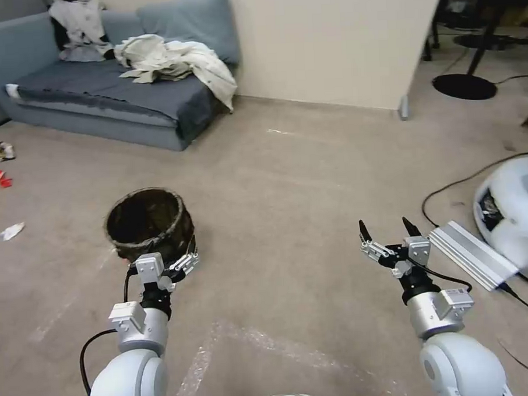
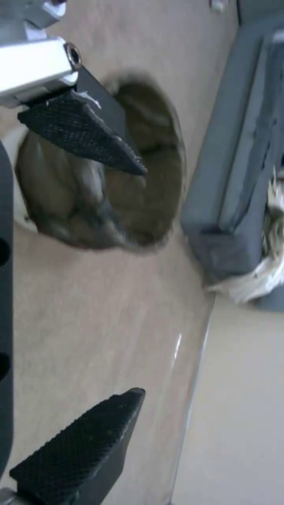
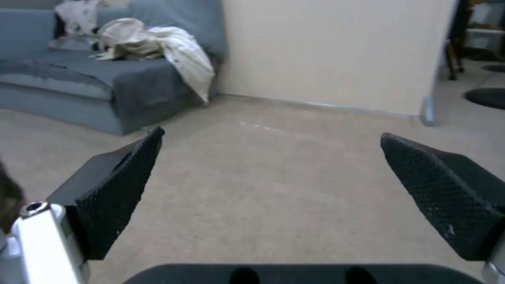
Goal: Pick up the trash can from the floor.
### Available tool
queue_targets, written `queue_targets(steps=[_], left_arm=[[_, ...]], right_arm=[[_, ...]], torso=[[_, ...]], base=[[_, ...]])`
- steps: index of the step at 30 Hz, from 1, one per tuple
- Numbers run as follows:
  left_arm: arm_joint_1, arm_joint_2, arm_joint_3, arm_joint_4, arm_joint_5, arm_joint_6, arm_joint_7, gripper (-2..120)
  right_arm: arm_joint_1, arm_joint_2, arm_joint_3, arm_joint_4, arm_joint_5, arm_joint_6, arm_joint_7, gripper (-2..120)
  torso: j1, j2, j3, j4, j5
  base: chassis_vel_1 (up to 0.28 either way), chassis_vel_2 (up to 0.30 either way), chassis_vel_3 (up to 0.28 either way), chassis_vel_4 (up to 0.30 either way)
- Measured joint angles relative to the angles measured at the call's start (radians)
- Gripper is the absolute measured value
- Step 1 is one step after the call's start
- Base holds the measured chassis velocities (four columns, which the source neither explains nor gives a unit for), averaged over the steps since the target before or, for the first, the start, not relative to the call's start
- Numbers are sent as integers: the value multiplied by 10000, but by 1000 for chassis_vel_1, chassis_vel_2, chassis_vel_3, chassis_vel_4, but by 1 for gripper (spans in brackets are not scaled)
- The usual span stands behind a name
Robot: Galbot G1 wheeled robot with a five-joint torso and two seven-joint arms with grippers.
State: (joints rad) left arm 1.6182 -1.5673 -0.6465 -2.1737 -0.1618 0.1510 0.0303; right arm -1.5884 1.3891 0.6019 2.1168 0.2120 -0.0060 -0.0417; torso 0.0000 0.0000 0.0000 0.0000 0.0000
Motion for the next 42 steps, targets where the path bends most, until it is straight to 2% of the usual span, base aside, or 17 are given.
queue_targets(steps=[21,26,34,42], left_arm=[[-13,-57,25,179,65,-268,-116,100],[-15,-57,47,195,63,-317,-169,100],[5,-37,53,216,69,-422,-291,100],[5,25,15,236,130,-518,-322,100]], right_arm=[[12,-24,25,-179,94,406,-296,100],[5,-23,44,-231,121,562,-427,100],[-15,32,110,-504,226,1173,-1149,100],[-22,88,69,-493,256,1213,-1229,100]], torso=[[0,0,0,2,0],[0,0,0,-5,0],[0,0,0,-2,0],[-1,0,-1,0,0]], base=[[102,103,106,98],[8,12,10,3],[0,0,0,0],[-31,33,32,-25]])
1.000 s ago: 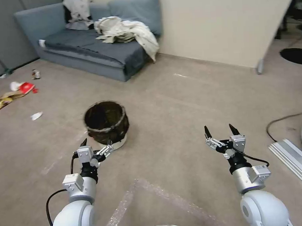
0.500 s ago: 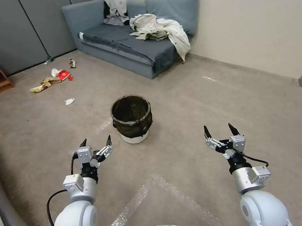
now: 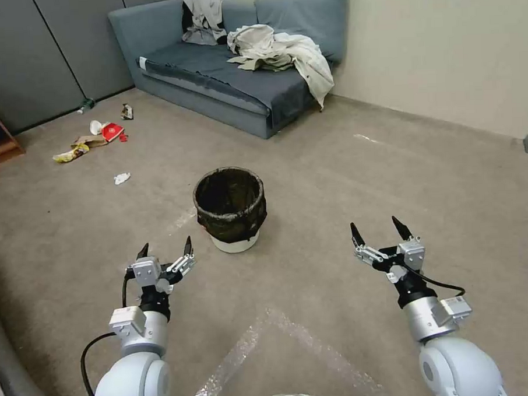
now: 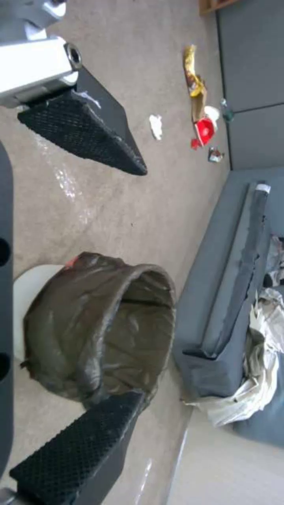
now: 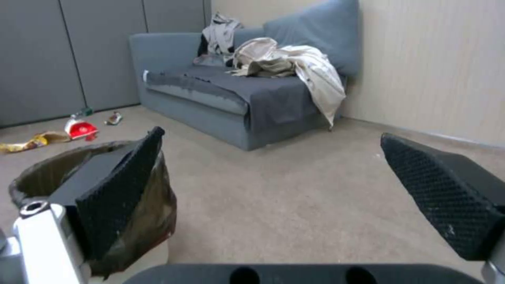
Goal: Pick up the trash can from the floor.
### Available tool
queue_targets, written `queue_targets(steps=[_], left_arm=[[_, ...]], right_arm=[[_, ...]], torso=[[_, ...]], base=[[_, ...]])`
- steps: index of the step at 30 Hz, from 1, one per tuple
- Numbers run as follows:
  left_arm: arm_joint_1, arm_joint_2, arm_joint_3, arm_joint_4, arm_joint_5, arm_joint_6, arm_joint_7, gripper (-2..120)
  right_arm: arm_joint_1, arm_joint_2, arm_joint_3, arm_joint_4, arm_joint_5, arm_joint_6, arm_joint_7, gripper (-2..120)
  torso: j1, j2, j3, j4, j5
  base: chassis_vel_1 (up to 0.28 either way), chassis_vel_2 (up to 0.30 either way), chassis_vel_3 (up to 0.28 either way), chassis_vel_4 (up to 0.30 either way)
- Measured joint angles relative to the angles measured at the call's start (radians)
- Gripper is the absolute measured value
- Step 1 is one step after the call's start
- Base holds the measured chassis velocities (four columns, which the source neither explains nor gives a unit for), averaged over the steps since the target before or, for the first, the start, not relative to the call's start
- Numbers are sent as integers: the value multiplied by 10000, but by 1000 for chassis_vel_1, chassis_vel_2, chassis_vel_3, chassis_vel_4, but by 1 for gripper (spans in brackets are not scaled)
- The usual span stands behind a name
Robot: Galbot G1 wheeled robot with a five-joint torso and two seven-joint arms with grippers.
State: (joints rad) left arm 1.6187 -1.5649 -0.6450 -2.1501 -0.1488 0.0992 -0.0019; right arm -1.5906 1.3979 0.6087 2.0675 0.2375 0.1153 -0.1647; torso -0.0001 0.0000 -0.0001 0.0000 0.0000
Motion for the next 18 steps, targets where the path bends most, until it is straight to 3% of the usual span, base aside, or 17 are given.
queue_targets(steps=[18], left_arm=[[-231,130,-26,260,-90,-27,12,100]], right_arm=[[3,58,-24,45,13,13,-43,100]], torso=[[3,0,2,-2,2]], base=[[-203,204,211,-209]])
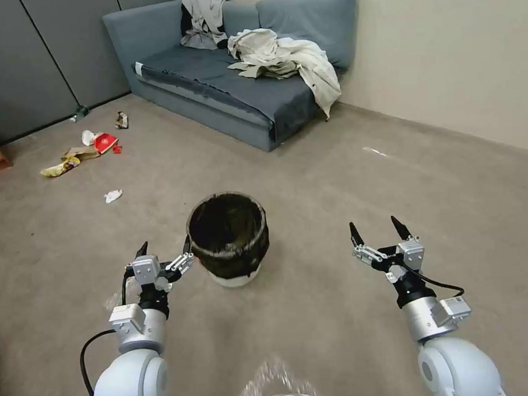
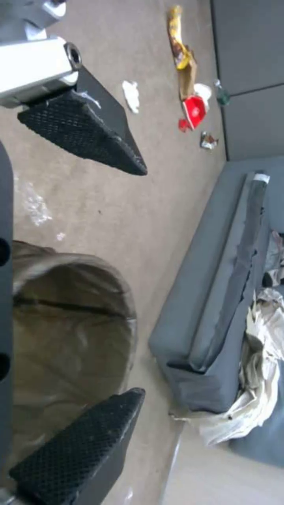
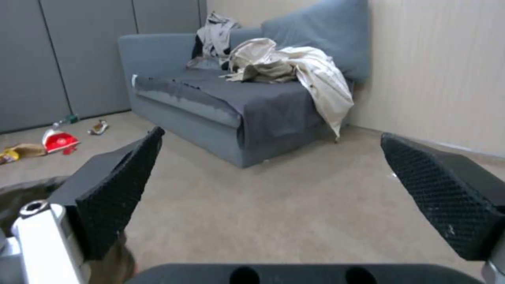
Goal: Pick up the trash can from the floor.
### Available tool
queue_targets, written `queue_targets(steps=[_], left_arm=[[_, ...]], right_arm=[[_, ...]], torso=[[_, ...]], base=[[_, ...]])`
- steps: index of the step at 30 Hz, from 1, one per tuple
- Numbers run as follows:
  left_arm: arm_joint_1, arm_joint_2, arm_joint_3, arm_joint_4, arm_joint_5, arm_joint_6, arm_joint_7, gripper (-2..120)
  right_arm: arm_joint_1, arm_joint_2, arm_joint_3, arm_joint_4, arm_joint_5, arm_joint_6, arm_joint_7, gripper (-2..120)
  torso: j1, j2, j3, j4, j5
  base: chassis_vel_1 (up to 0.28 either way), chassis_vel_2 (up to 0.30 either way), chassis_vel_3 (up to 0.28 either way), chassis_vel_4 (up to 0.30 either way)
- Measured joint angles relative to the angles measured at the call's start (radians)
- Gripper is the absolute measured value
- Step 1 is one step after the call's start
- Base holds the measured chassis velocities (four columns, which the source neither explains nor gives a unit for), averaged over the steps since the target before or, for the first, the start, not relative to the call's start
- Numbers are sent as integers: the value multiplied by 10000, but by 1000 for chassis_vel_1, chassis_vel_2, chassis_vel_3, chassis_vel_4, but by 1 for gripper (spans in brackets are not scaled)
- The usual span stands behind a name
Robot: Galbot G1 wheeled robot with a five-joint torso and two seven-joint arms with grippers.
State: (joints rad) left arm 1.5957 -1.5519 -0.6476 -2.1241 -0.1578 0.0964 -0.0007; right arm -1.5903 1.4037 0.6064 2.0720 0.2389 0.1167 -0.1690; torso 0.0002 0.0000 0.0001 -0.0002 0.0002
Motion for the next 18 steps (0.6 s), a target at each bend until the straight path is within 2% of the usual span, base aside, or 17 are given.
queue_targets(steps=[2,6,9,10,13,14,17,18], left_arm=[[-38,19,19,31,-48,14,-48,100],[-251,153,188,105,-327,459,-555,100],[-686,435,388,220,-1249,1437,-1260,100],[-686,435,388,220,-1249,1437,-1260,100],[-1377,859,534,446,-2932,2878,-2263,100],[-1377,859,534,446,-2932,2878,-2263,100],[-1957,1183,607,749,-4157,4165,-3077,99],[-1957,1183,607,749,-4157,4165,-3077,99]], right_arm=[[21,9,-3,-17,19,83,-42,100],[59,21,-7,-70,75,248,-167,100],[58,16,-11,-96,122,364,-231,100],[58,16,-11,-96,122,364,-231,100],[51,13,-14,-101,130,384,-242,100],[51,13,-14,-101,130,384,-242,100],[47,-3,-2,-99,130,385,-243,100],[47,-3,-2,-99,130,385,-243,100]], torso=[[0,0,0,2,-1],[0,0,1,6,0],[-1,0,0,1,-1],[-1,0,0,1,-1],[-2,1,-1,0,-3],[-2,1,-1,0,-3],[-1,0,-1,1,-4],[-1,0,-1,1,-4]], base=[[-180,184,169,-189],[-114,132,130,-107],[-20,6,15,-24],[0,0,0,0],[0,0,0,0],[0,0,0,0],[0,0,0,0],[0,0,0,0]])
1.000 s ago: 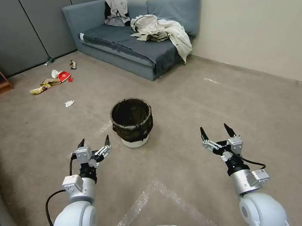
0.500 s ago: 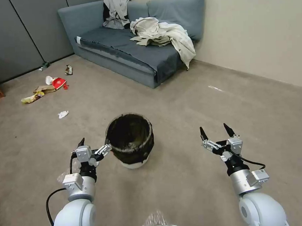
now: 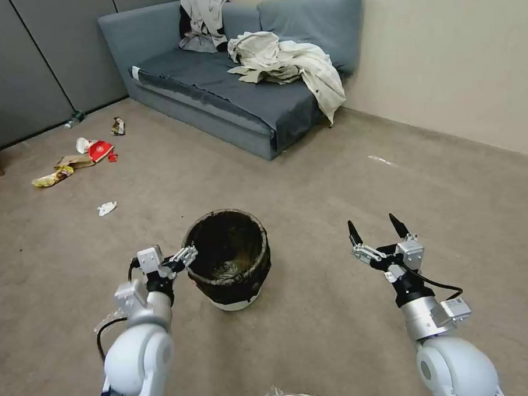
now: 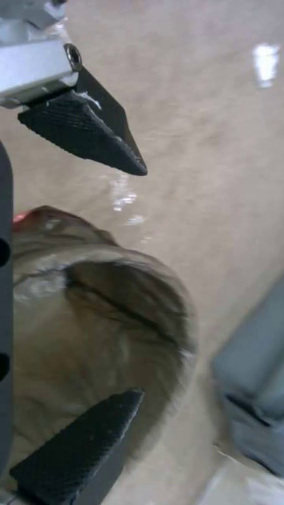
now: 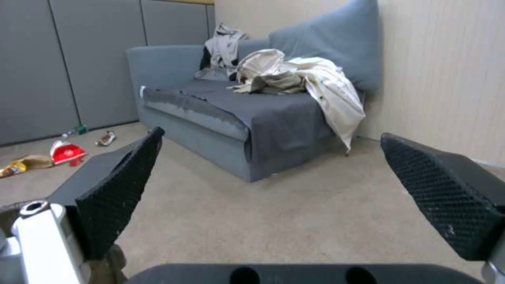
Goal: Pick up the trash can from the floor.
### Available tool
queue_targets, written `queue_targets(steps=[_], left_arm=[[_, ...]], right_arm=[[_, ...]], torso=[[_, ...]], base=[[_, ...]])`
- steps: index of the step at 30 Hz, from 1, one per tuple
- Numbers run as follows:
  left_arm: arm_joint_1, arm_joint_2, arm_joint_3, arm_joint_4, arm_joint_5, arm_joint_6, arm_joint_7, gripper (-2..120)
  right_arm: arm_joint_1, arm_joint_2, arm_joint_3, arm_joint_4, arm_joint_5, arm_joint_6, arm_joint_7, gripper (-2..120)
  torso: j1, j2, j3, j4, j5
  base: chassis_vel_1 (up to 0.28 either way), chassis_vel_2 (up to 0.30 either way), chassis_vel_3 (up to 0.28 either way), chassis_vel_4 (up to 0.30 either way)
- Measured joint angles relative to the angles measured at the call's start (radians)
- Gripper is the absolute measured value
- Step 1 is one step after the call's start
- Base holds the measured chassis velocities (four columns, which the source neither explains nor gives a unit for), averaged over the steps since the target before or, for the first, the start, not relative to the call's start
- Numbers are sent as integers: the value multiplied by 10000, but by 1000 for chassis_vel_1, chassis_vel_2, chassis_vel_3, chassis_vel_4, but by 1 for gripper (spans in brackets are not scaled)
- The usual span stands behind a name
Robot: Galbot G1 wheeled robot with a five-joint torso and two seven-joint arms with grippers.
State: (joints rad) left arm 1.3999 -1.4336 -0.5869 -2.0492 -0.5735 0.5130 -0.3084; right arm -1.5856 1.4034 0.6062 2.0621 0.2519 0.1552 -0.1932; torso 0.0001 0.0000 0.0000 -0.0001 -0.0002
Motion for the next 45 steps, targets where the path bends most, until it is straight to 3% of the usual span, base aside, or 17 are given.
queue_targets(steps=[2,5,13,19,38,41,45], left_arm=[[-310,214,39,258,-600,727,-362,99],[-484,422,87,563,-980,980,-518,97],[-883,668,246,1184,-1518,1399,-637,95],[-1178,700,328,1670,-1829,1577,-639,85],[-1605,722,347,2198,-2555,1706,-841,13],[-1605,703,326,2170,-2583,1698,-887,4],[-1549,680,223,1825,-2719,1684,-1001,1]], right_arm=[[33,-23,6,1,2,0,1,100],[135,-75,-28,-25,12,-10,6,100],[161,-76,-37,-87,18,-5,28,100],[144,-10,-25,-103,16,47,42,100],[105,131,-49,-150,-148,191,45,100],[112,138,-51,-176,-160,232,45,100],[110,138,-53,-186,-169,258,45,100]], torso=[[0,0,0,-1,2],[0,0,0,0,1],[0,0,0,0,1],[0,0,0,0,1],[0,0,0,1,2],[0,0,0,1,2],[0,0,1,0,-2]], base=[[0,0,0,0],[0,0,0,0],[0,0,0,0],[0,0,0,0],[0,0,0,0],[0,0,0,0],[0,0,0,0]])
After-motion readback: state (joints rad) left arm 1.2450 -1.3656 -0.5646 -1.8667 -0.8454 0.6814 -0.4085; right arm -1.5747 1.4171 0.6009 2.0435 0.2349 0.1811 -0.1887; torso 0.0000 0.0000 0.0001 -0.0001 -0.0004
